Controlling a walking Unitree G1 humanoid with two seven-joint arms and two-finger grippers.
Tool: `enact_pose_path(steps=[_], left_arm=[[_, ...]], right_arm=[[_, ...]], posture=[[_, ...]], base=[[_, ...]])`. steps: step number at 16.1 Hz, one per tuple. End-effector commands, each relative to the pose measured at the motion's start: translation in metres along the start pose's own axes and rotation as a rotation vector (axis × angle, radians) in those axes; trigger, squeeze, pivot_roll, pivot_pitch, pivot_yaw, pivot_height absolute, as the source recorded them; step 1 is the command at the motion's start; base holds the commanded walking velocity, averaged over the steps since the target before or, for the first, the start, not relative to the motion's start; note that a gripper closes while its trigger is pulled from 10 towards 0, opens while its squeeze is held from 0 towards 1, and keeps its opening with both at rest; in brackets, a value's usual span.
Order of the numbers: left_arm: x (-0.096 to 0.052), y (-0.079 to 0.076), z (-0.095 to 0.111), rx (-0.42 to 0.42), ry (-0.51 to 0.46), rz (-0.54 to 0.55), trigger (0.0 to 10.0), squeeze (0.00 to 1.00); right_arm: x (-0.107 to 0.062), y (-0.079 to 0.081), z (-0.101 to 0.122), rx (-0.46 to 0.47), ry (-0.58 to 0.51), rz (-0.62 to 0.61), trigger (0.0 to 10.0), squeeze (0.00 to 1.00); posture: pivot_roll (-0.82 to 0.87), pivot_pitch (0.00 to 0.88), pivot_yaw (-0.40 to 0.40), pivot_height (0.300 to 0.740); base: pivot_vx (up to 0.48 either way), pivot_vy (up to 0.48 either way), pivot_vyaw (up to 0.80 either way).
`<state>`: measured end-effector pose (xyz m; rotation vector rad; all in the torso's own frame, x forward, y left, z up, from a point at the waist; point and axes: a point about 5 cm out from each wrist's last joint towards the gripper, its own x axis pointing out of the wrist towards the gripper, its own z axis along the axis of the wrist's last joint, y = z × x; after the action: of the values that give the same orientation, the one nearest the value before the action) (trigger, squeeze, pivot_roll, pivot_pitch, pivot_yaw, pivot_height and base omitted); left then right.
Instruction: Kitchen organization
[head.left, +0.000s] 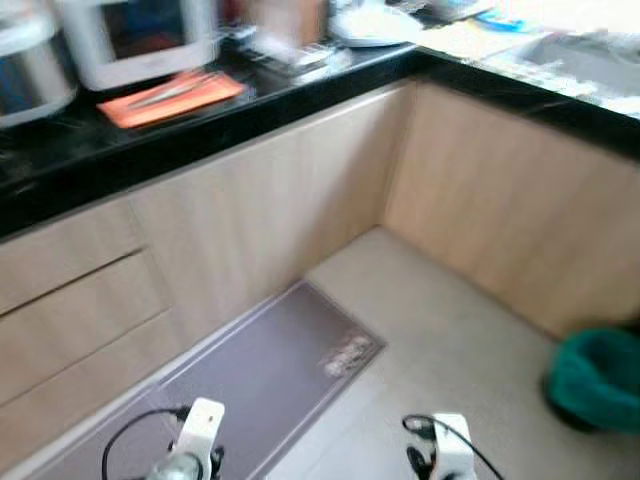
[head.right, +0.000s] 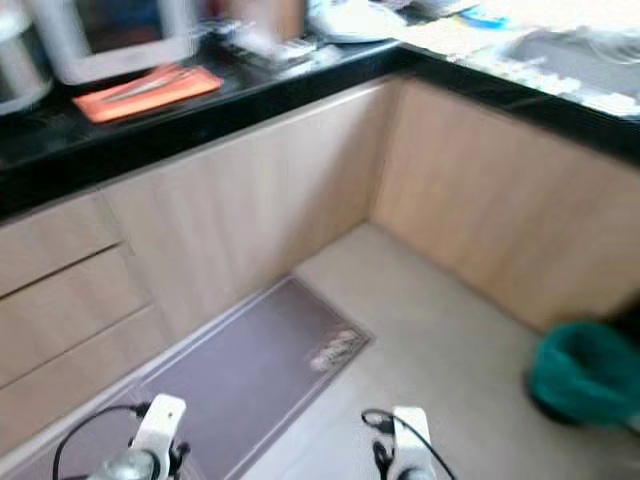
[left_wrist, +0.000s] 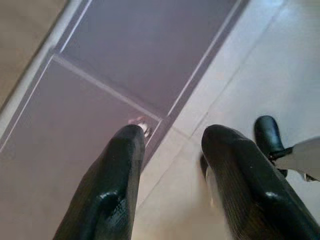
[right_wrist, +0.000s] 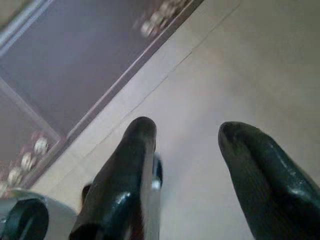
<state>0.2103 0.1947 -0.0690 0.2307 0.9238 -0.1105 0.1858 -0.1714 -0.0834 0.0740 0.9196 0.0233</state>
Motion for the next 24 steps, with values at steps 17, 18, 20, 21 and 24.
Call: enact_pose_path(steps=[17, 18, 20, 21, 24], left_arm=[[-0.0003, -0.0008, -0.0014, 0.027, 0.001, -0.027, 10.0, 0.0], [-0.0003, -0.0028, -0.0022, 0.042, 0.003, -0.032, 10.0, 0.0], [-0.0004, -0.0036, -0.0031, 0.047, 0.002, -0.033, 10.0, 0.0], [-0.0005, -0.0029, -0.0036, 0.046, 0.005, -0.027, 10.0, 0.0], [-0.0007, -0.0015, -0.0045, 0.053, 0.011, -0.022, 10.0, 0.0]], right_arm=[[-0.0017, 0.0052, -0.0115, 0.001, 0.027, 0.009, 10.0, 0.0], [-0.0019, 0.0046, -0.011, 0.02, 0.015, 0.002, 10.0, 0.0], [-0.0019, 0.0047, -0.0104, 0.004, 0.009, 0.005, 10.0, 0.0], [-0.002, 0.0045, -0.0102, 0.014, 0.004, 0.004, 10.0, 0.0], [-0.0022, 0.0027, -0.0107, 0.005, 0.005, -0.015, 10.0, 0.0]], posture=[[-0.02, 0.0, 0.001, 0.74], [-0.02, 0.0, 0.0, 0.74], [-0.03, 0.0, 0.001, 0.74], [-0.03, 0.0, 0.001, 0.74], [-0.02, 0.0, 0.003, 0.74]], base=[[0.0, 0.0, -0.8], [0.0, 0.0, 0.0], [0.0, 0.0, 0.0], [0.0, 0.0, 0.0], [0.0, 0.0, 0.0]])
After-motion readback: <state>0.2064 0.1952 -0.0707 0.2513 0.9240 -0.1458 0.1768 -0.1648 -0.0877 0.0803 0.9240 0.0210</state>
